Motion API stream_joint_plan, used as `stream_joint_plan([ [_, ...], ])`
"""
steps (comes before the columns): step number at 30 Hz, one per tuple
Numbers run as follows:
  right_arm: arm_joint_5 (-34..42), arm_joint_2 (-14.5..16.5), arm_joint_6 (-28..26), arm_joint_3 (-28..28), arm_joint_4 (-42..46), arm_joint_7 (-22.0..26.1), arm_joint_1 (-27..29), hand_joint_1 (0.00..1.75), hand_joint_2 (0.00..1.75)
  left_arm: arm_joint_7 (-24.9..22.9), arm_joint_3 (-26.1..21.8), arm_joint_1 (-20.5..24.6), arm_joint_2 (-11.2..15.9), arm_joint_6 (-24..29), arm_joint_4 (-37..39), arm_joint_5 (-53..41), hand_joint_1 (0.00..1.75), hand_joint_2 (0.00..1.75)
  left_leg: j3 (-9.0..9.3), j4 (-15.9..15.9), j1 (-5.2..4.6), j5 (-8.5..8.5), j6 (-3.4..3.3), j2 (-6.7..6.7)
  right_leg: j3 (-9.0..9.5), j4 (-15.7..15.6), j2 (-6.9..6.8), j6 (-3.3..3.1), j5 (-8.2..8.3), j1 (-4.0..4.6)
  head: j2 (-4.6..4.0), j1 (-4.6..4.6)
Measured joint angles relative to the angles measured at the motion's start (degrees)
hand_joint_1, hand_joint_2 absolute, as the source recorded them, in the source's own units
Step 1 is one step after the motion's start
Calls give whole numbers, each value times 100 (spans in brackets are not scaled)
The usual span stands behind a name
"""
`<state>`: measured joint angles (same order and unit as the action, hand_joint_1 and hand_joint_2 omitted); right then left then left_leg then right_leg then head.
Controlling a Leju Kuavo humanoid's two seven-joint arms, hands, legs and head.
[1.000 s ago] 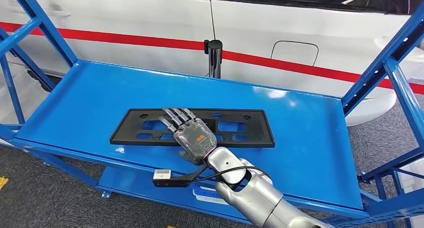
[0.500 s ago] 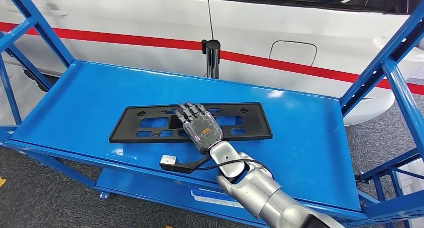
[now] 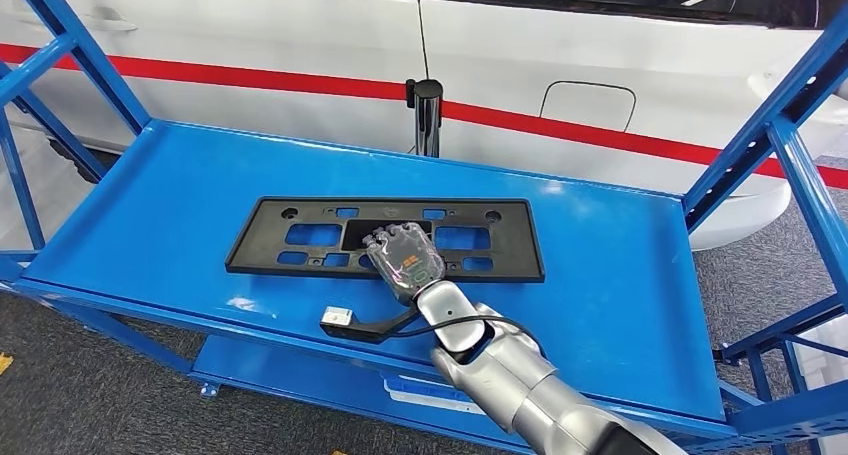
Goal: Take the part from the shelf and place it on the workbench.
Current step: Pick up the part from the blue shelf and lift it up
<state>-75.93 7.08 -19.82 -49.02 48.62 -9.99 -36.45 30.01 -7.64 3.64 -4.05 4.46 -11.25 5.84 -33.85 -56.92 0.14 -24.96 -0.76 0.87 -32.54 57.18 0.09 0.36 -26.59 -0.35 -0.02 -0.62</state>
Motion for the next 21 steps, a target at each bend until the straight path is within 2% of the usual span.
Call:
stream_joint_plan([
  [5, 487, 9, -163, 190, 64, 376, 20, 175, 175, 5, -3, -34, -8, 22, 2, 0, 0, 0, 2, 0, 1, 0, 0, -1, 0, 0, 3, 0, 0, 0, 0, 0],
  [10, 649, 6, -217, 339, 156, 513, 24, 175, 175, 13, -3, -56, -17, 24, 1, 0, 0, 0, 7, 0, 1, -1, 0, -2, 3, 0, 6, 0, 0, 1, 0, 0],
  [13, 1063, -8, -389, 437, 319, 845, 95, 175, 175, 30, -3, -65, -19, 24, 1, -7, 0, 0, 10, 0, 1, -1, 0, -3, 4, 0, 7, 0, 0, 1, 0, 1],
  [17, 2321, -120, -553, 731, 1142, 1614, 345, 175, 175, 53, -3, -75, -20, 27, 2, -50, 0, 0, 19, 0, 1, -3, 0, -9, 9, -1, 13, 0, -1, 0, 0, 1],
  [20, 3967, -309, -334, 1074, 2186, 2352, 653, 175, 175, 52, -2, -80, -21, 24, 2, -131, 0, 0, 24, 0, -2, -8, 2, -9, 12, -2, 14, 0, -2, -1, 0, 1],
  [21, 4549, -371, -241, 1202, 2514, 2573, 740, 175, 175, 48, -2, -76, -21, 13, 2, -158, 0, 44, 25, 0, -5, -9, 1, -9, 13, -2, 14, 0, -2, -2, 0, 0],
])
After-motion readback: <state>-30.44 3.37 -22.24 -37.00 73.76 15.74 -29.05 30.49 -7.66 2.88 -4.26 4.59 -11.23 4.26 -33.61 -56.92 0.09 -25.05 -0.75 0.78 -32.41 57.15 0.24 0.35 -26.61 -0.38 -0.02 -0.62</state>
